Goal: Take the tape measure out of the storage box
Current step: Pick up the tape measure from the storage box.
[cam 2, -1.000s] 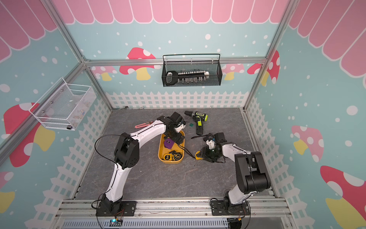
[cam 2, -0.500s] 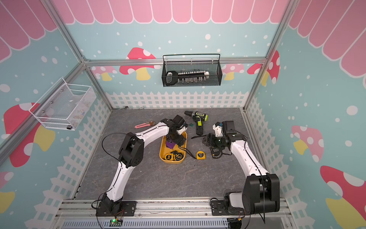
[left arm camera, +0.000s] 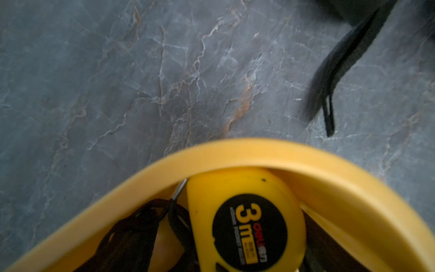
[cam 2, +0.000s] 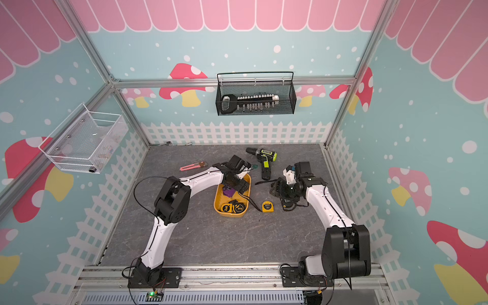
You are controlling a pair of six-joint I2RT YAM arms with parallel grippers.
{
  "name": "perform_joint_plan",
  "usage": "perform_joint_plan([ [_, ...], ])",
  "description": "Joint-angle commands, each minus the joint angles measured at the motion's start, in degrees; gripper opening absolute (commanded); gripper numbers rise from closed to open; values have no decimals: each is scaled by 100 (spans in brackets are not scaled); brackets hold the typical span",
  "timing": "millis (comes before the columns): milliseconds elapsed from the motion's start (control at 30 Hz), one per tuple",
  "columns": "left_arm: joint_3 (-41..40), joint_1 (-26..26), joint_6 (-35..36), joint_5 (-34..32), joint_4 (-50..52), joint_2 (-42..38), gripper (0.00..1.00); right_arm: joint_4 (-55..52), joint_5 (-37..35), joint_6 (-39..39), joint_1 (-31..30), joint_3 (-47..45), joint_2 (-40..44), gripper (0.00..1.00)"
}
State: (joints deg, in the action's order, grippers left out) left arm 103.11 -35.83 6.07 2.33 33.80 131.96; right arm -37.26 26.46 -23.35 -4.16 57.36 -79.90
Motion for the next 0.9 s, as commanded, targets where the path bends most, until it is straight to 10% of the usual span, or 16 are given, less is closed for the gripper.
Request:
perform_joint_plan([
  [0,-166,-52,62,-4,-270,111,79,-11,25,33,21,-4,-104,76],
  [333,-643,13,-97,135,-455,-670,55,318,274,-24,21,-230,43,75],
  [867,-1016,166,-470,1535,315,-2448,50,2937,2551,-1597,-347,-261,-430,75],
])
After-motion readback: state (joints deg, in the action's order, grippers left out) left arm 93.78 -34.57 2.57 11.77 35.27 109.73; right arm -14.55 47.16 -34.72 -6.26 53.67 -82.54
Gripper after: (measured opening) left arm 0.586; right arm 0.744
